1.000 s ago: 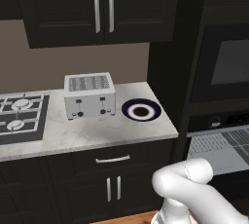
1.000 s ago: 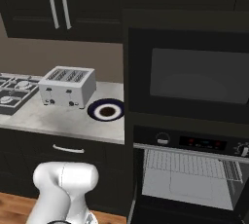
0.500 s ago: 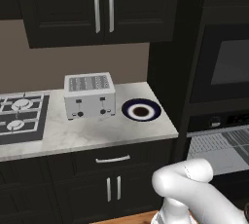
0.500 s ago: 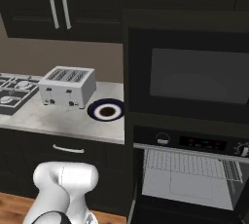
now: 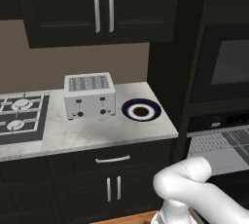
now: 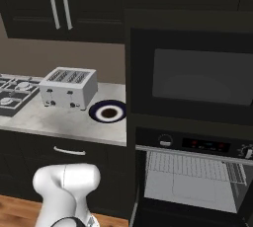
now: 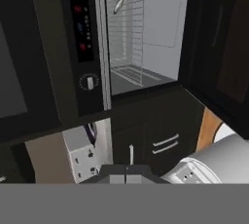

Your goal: Take the fish from the oven and place it on the plate on the counter.

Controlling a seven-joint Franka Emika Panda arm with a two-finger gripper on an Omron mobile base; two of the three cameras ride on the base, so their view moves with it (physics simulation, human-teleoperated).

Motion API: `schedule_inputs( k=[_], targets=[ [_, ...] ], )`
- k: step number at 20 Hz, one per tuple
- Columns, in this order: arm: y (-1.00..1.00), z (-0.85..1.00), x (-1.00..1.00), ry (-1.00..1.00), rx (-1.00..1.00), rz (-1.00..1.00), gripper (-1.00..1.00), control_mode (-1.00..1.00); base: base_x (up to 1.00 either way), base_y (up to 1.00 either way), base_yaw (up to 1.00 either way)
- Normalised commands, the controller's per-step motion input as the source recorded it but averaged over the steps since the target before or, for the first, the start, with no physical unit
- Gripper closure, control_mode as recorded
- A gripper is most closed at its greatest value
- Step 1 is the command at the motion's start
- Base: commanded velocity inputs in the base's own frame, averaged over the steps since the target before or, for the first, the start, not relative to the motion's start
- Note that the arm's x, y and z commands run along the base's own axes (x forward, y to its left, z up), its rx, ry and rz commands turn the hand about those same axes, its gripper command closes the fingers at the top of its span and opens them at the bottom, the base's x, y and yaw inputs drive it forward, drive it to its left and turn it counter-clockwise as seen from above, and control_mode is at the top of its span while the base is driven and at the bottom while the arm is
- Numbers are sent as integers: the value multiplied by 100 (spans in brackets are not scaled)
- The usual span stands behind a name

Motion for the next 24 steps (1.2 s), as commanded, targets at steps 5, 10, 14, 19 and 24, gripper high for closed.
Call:
schedule_inputs(
  k=[5, 10, 14, 19, 24],
  targets=[
    [0, 40, 28, -6, 0, 6, 100, -100, 0, 0, 0],
    [4, -19, 78, 4, 0, 0, 100, -100, 0, 0, 0],
    [6, -53, 97, 4, 0, 0, 100, -100, 0, 0, 0],
    [7, -62, 88, 1, 0, 0, 100, -100, 0, 0, 0],
    [4, -79, 59, -2, 4, 0, 100, -100, 0, 0, 0]
  ],
)
